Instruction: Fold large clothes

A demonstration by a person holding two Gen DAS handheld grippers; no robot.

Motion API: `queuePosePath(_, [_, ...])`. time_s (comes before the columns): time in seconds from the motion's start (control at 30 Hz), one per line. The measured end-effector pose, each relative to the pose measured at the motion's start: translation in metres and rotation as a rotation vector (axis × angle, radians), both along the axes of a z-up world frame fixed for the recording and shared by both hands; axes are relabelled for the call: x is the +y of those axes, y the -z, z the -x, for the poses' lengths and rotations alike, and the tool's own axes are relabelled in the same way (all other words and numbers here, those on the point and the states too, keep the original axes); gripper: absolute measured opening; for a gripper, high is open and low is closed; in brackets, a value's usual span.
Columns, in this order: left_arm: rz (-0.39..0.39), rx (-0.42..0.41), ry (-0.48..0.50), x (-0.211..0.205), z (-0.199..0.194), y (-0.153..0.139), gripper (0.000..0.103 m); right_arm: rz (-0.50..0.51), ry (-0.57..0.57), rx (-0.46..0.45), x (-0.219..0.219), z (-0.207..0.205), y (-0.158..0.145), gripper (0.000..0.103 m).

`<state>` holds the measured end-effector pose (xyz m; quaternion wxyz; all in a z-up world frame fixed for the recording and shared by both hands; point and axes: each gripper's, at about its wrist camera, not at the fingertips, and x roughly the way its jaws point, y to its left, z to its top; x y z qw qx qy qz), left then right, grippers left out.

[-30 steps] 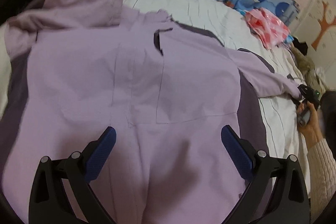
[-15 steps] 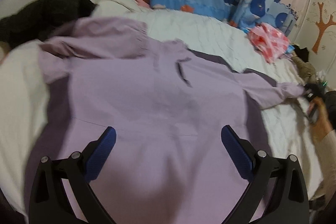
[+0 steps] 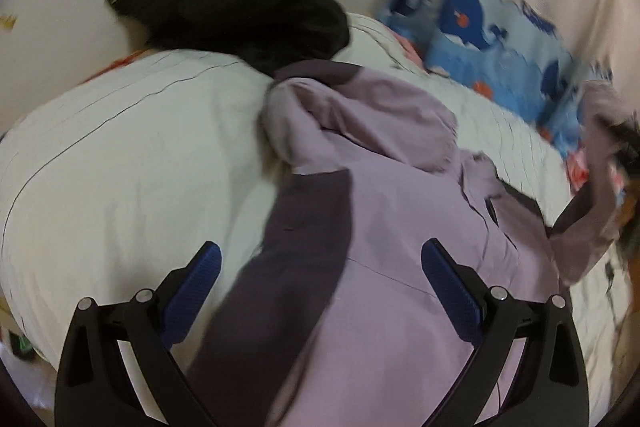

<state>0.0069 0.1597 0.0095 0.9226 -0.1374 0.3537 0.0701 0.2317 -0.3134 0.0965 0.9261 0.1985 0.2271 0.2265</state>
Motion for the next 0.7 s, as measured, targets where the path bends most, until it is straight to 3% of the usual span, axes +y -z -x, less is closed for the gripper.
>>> queuePosePath(0.13, [0.034, -0.005, -0.024, 0.022, 0.004, 0.004, 0.096, 0.193, -0.217, 0.154, 0.144, -0.002, 0.090, 0.010])
queuePosePath(0.2, [0.035, 0.006, -0.018, 0.025, 0.006, 0.007, 0.096, 0.264, -0.360, 0.305, 0.197, -0.001, 0.137, 0.019])
queuePosePath(0.27, [0.026, 0.005, -0.008, 0.027, 0.009, 0.007, 0.096, 0.352, -0.433, 0.388, 0.232, 0.006, 0.160, 0.032])
queuePosePath(0.33, [0.007, -0.007, -0.003, 0.028, 0.011, 0.005, 0.096, 0.372, -0.454, 0.359, 0.230, 0.020, 0.157, 0.039])
queuePosePath(0.37, [0.002, -0.015, -0.004, 0.029, 0.012, 0.004, 0.096, 0.352, -0.469, 0.353, 0.228, 0.024, 0.149, 0.054])
queuePosePath(0.47, [0.017, -0.024, -0.003, 0.029, 0.011, 0.001, 0.096, 0.170, -0.449, 0.257, 0.196, 0.036, 0.116, 0.082])
queuePosePath(0.53, [0.024, -0.024, 0.004, 0.025, 0.011, 0.001, 0.096, 0.110, -0.415, 0.206, 0.188, 0.042, 0.111, 0.089])
queuePosePath(0.57, [0.019, -0.025, 0.009, 0.020, 0.011, 0.000, 0.096, 0.114, -0.407, 0.218, 0.187, 0.042, 0.115, 0.089])
queuePosePath(0.63, [0.002, -0.025, 0.024, 0.012, 0.010, 0.000, 0.096, 0.152, -0.440, 0.360, 0.203, 0.028, 0.139, 0.090])
queuePosePath(0.7, [-0.021, -0.015, 0.037, 0.005, 0.006, 0.003, 0.096, 0.308, -0.464, 0.460, 0.227, 0.022, 0.162, 0.090])
